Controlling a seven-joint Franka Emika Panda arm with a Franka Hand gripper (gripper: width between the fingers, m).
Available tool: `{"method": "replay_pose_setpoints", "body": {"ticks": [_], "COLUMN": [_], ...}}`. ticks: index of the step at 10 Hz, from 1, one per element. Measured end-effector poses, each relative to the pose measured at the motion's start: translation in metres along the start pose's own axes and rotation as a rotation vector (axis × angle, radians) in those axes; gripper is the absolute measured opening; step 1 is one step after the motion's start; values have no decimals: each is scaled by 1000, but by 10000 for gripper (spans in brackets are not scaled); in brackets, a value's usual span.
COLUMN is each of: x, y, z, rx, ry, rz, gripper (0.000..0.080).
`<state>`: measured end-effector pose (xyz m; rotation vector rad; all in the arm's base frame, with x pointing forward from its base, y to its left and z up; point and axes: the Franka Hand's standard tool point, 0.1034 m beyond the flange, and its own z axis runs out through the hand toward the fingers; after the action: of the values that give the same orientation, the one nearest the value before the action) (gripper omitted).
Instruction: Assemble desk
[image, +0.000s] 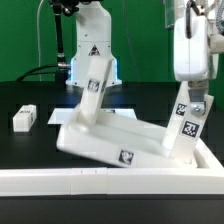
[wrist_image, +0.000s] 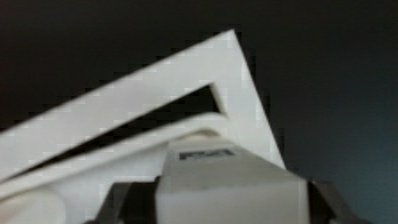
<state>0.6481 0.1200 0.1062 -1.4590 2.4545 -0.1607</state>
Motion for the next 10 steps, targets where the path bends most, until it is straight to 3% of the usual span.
{"method": "replay_pose_setpoints", "body": {"ticks": [3, 4, 5, 6, 7, 8, 9, 10], "x": [-1, -1, -1, -1, -2, -15, -30, -34], "y": [0, 1, 1, 1, 2, 12, 9, 2], "z": [0, 0, 1, 1, 0, -8, -34, -56], "rx": [11, 11, 11, 10, 10, -38, -26, -10], "ry": [-25, -25, -25, -24, -25, -29, -73, -105], "rz": [36, 21, 15, 14, 11, -51, -123, -135], "gripper": [298, 346, 537, 614, 614, 643, 648, 648]}}
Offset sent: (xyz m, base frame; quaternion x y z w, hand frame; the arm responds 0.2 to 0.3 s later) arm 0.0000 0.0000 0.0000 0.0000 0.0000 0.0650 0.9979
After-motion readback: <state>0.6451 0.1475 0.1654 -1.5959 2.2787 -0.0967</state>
